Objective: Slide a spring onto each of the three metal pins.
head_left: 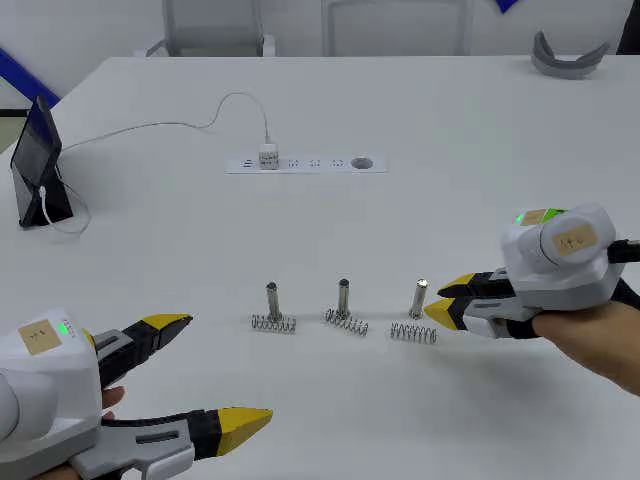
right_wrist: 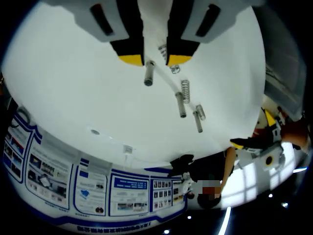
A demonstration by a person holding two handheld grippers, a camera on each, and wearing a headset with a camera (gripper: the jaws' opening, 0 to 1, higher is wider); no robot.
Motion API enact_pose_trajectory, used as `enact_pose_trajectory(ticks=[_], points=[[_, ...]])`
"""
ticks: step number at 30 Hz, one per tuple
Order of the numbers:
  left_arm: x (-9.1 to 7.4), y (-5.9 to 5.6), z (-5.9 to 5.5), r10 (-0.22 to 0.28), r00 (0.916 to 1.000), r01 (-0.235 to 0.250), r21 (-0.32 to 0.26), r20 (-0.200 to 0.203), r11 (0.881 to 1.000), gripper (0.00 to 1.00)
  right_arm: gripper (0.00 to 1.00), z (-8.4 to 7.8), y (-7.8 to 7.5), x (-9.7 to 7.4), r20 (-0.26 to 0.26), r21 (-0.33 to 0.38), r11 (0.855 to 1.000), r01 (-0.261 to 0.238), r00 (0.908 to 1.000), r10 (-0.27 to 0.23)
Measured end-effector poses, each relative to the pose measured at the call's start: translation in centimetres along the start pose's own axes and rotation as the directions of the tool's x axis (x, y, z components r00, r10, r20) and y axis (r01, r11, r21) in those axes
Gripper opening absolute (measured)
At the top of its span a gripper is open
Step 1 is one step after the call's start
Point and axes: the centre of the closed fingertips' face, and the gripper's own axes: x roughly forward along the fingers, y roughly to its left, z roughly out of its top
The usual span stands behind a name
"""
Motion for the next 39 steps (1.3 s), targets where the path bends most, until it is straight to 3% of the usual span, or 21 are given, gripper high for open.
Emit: enact_pose_trajectory(ticks=[9,18,39], points=[[0.0,0.1,0.0,0.002,1.0,-0.002,-0.004,0.001,1.0,0.82,0.18,-0.9,0.8,0.4,-0.025,-0.013,0.999,-0.039,0.999,0.038],[0.0,0.1,-0.1,-0.001,1.0,0.001,-0.006,-0.002,1.0,0.82,0.17,-1.9,1.8,1.4,-0.069,-0.071,0.993,-0.096,0.9934,0.092],[0.5,-0.6,-0.6,-0.025,0.9996,0.025,-0.011,-0.012,1.0,0.81,0.13,-3.2,2.1,1.8,-0.147,-0.102,0.985,-0.14,0.9813,0.124]])
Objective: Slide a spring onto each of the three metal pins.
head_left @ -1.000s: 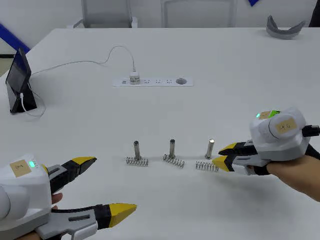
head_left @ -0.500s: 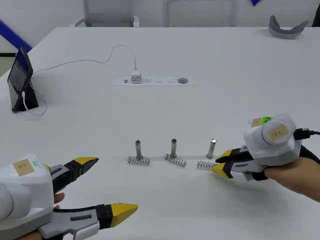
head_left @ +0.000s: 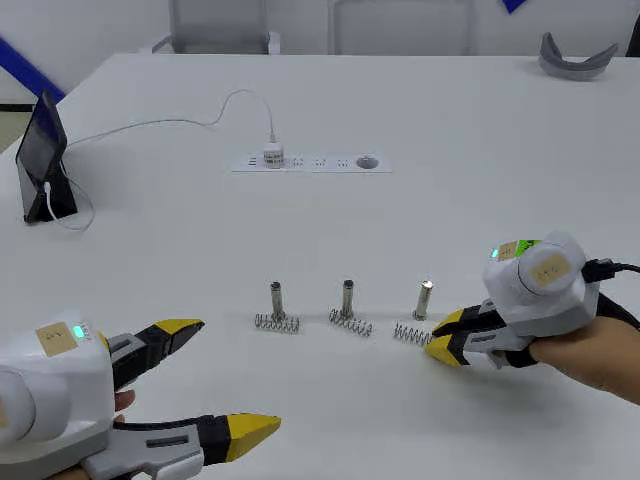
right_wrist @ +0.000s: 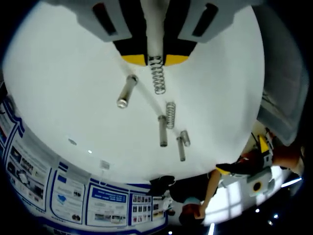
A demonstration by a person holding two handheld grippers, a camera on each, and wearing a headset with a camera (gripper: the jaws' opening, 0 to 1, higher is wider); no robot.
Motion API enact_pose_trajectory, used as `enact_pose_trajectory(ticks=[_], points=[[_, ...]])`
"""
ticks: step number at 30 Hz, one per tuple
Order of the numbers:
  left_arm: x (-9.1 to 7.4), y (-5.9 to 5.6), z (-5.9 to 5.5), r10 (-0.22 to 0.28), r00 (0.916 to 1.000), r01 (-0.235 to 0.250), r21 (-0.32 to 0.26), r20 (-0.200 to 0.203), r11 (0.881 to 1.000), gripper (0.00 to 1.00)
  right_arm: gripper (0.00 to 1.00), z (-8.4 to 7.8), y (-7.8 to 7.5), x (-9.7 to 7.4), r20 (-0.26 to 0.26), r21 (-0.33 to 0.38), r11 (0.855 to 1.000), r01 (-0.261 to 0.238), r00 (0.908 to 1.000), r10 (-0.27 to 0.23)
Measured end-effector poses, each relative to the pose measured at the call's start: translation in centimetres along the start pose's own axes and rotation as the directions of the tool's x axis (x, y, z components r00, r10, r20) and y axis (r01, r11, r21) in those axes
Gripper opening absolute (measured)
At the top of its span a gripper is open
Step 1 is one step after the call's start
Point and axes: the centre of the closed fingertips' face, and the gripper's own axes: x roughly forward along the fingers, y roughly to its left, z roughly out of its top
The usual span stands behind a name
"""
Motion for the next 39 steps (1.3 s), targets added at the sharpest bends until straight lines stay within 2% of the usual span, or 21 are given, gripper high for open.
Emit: enact_pose_trajectory(ticks=[12,18,27,32,39], points=[[0.6,-0.3,-0.1,-0.03,0.9995,0.03,0.019,-0.011,0.999,0.8,0.11,0.0,0.2,0.2,-0.033,-0.044,0.999,-0.018,0.9993,0.016],[1.1,-0.9,0.0,-0.057,0.9982,0.057,0.038,-0.018,0.998,0.79,0.11,0.3,0.7,-0.4,-0.029,-0.055,0.998,-0.027,0.9992,0.026],[3.1,-2.2,0.1,-0.117,0.9926,0.12,0.086,-0.033,0.989,0.72,0.11,1.6,2.9,-1.9,-0.029,-0.126,0.988,-0.087,0.996,0.084],[4.1,-2.4,0.0,-0.129,0.9909,0.132,0.095,-0.039,0.987,0.67,0.11,2.0,3.6,-2.1,-0.031,-0.152,0.982,-0.108,0.994,0.105],[5.6,-3.0,0.4,-0.164,0.9859,0.166,0.107,-0.035,0.98,0.61,0.11,3.1,5.4,-2.3,-0.034,-0.21,0.966,-0.15,0.9887,0.146]])
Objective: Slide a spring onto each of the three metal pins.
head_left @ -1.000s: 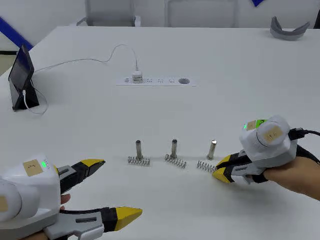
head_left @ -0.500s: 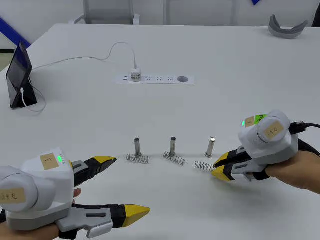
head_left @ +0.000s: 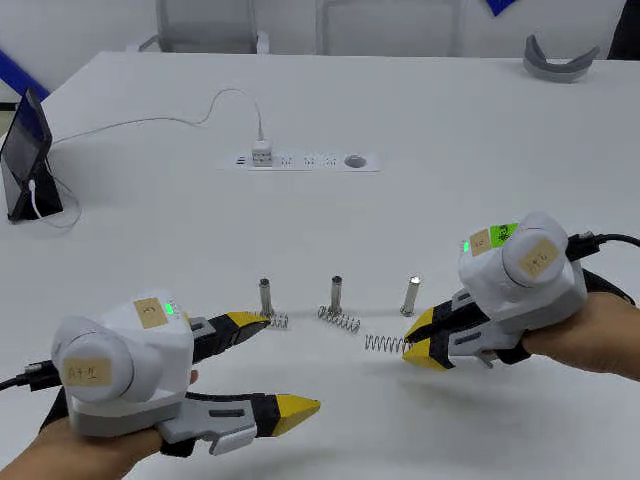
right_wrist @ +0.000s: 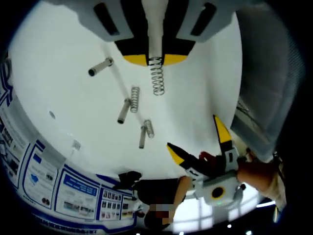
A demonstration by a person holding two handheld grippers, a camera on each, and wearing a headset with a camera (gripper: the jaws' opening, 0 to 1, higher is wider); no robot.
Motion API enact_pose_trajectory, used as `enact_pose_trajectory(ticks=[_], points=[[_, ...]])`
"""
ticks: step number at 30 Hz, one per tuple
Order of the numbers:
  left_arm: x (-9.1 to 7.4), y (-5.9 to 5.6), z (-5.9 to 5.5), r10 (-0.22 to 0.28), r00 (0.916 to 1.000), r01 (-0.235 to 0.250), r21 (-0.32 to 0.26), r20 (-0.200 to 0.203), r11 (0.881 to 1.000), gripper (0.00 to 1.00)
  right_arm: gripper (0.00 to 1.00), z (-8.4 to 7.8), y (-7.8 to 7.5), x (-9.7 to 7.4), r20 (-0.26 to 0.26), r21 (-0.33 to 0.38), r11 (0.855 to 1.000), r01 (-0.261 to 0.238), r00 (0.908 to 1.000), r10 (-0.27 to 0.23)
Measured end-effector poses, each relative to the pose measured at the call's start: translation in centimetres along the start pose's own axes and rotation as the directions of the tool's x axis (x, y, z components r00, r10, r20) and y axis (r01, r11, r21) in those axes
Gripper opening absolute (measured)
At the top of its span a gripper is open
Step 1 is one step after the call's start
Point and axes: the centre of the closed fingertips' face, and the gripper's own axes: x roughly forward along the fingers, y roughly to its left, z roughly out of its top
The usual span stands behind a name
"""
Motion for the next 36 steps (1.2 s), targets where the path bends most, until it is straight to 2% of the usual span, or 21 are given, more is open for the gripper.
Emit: enact_pose_trajectory(ticks=[6,12,25,36], points=[[0.8,-0.7,0.0,-0.029,0.9996,0.029,0.012,0.0,1.0,0.56,0.11,1.1,0.9,0.0,0.006,-0.041,0.999,-0.025,0.9997,0.025],[1.6,-1.3,0.5,-0.056,0.9984,0.056,0.038,0.007,0.998,0.49,0.11,2.0,1.7,0.0,0.012,-0.079,0.996,-0.044,0.9989,0.045],[2.8,-2.3,1.1,-0.096,0.9953,0.095,0.097,0.011,0.991,0.31,0.11,3.0,3.0,0.0,0.007,-0.139,0.987,-0.086,0.9962,0.087],[3.2,-2.9,1.4,-0.113,0.9936,0.11,0.158,0.007,0.981,0.18,0.11,3.2,3.8,0.0,-0.006,-0.168,0.979,-0.112,0.9936,0.113]])
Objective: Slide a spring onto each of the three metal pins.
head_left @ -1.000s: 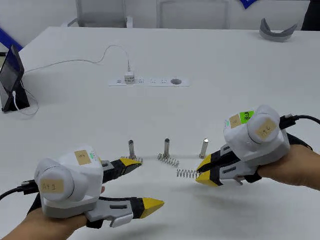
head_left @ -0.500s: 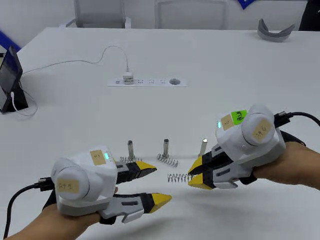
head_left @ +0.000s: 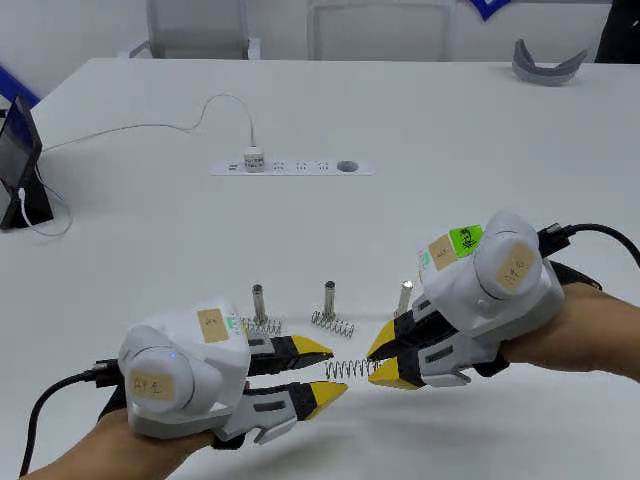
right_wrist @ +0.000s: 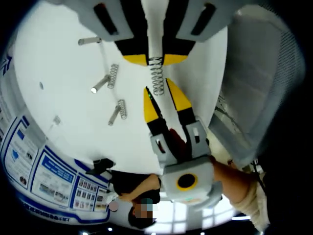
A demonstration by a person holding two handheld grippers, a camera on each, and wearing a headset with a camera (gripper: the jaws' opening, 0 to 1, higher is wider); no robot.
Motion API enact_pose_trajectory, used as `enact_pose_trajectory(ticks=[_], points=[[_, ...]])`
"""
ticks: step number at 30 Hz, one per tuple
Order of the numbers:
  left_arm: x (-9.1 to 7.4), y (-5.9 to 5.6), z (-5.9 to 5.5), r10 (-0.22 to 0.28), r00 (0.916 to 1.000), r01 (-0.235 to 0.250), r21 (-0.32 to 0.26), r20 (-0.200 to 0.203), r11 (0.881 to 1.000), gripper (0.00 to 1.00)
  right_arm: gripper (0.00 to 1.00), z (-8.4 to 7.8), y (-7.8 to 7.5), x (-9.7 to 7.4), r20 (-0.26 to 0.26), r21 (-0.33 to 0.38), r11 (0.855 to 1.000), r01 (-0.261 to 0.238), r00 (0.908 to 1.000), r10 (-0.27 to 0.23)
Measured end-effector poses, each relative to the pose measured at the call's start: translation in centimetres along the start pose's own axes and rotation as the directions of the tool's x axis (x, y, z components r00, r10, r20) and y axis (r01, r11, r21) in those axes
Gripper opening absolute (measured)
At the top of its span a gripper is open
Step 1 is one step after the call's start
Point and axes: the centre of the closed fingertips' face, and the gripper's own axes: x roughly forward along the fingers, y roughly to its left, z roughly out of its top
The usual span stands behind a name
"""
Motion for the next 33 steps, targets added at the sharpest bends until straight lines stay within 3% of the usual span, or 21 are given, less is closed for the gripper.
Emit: enact_pose_trajectory(ticks=[15,26,33], points=[[0.1,-0.4,-0.2,-0.008,0.9999,0.009,0.04,-0.01,0.999,0.12,0.11,1.2,0.6,-0.9,-0.009,-0.025,1.0,-0.008,0.9999,0.008],[0.2,-0.6,0.0,-0.016,0.9999,0.016,0.045,-0.004,0.999,0.11,0.11,4.4,0.9,-1.6,0.034,-0.073,0.997,0.006,0.9994,-0.003],[0.4,-0.9,0.2,-0.022,0.9998,0.022,0.047,0.002,0.999,0.11,0.12,5.2,1.1,-1.5,0.048,-0.088,0.996,0.006,0.9989,-0.002]])
